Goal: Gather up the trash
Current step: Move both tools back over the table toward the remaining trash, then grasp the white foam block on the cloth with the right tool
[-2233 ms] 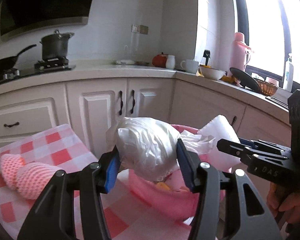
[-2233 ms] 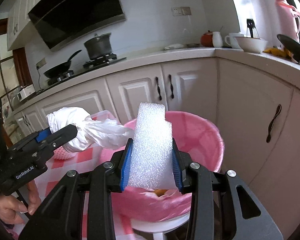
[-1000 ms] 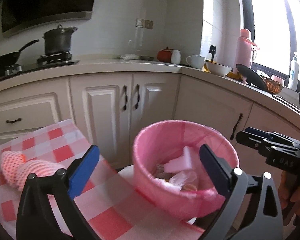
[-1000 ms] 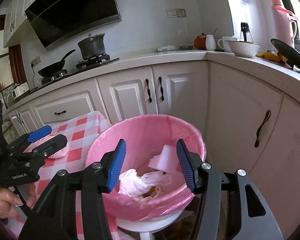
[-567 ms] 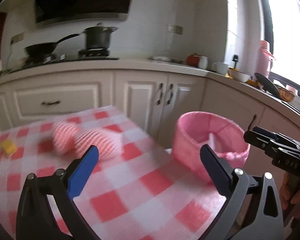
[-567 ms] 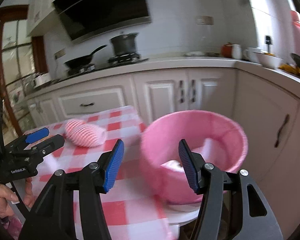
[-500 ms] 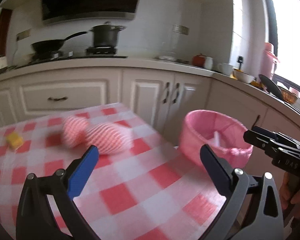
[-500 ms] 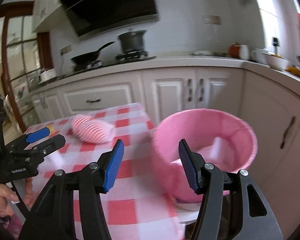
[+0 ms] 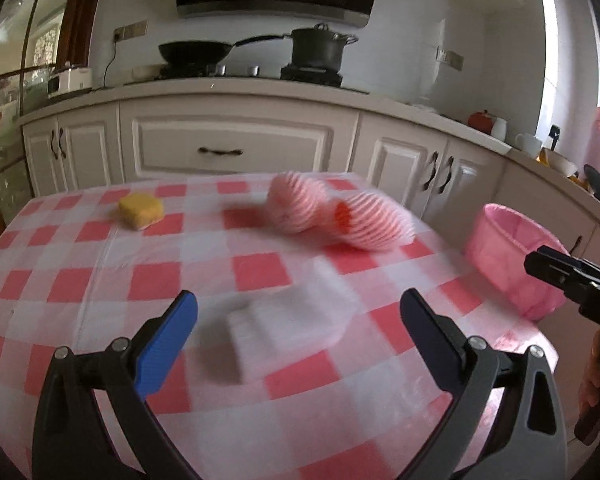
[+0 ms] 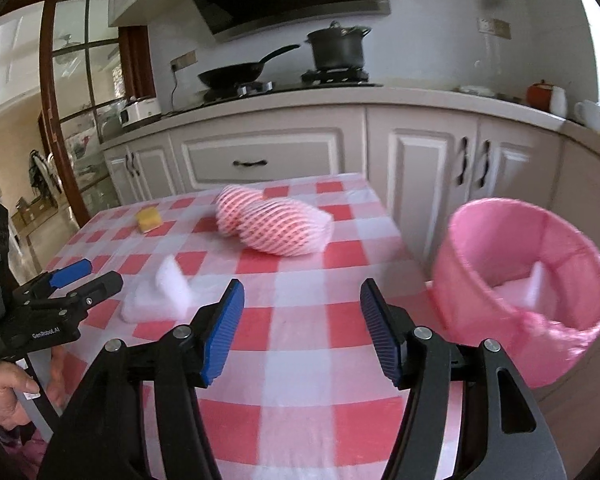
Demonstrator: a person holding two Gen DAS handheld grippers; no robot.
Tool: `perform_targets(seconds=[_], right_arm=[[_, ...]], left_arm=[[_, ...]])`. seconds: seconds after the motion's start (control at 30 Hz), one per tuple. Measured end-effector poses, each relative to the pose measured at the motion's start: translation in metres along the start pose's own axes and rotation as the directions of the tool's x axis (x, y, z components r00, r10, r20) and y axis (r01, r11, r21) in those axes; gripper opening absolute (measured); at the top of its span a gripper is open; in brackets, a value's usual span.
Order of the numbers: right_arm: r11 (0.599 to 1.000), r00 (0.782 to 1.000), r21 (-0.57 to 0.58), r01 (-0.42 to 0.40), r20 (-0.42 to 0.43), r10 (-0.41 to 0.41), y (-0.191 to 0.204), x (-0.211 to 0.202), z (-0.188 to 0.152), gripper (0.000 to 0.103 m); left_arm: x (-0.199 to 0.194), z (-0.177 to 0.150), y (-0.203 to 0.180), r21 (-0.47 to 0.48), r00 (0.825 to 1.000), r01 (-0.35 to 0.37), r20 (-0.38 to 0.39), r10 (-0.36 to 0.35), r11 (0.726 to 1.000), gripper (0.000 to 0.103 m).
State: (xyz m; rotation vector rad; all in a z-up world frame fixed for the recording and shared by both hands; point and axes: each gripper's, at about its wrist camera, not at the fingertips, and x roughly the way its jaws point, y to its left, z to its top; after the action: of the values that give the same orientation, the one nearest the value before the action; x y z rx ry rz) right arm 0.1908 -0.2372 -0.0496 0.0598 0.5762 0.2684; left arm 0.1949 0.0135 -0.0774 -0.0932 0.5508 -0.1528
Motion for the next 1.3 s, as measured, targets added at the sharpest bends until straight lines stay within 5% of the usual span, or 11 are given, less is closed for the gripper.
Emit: perform_targets(seconds=[0.27, 0.7, 0.97, 1.3], right_arm=[[0.998, 0.996, -0.033, -0.059, -0.068, 0.057, 0.031, 0.029, -0.004, 0.059], [0.971, 0.963, -0.110, -0.211, -0.193, 0.187, 0.095, 0.089, -0.015, 0.063], [0.955, 0.933, -0.177, -0.236, -0.318, 0.171, 0.124, 0.124, -0.020, 0.066], [0.926, 0.921, -0.249, -0.285, -0.338, 0.193, 0.149, 0.160, 0.004, 0.076]], left_arm=[[0.007, -0.008, 0.022, -0.014, 0.999, -0.037, -0.027, 0.036, 0.999, 0.098], [-0.023, 0.004, 0.069, -0.021, 0.975, -0.214, 0.056, 0.215, 0.977, 0.098], [-0.025, 0.003, 0.084, -0.053, 0.974, -0.219, 0.053, 0.222, 0.974, 0.098], [-0.024, 0.007, 0.100, -0.090, 0.970, -0.231, 0.051, 0.236, 0.969, 0.098]])
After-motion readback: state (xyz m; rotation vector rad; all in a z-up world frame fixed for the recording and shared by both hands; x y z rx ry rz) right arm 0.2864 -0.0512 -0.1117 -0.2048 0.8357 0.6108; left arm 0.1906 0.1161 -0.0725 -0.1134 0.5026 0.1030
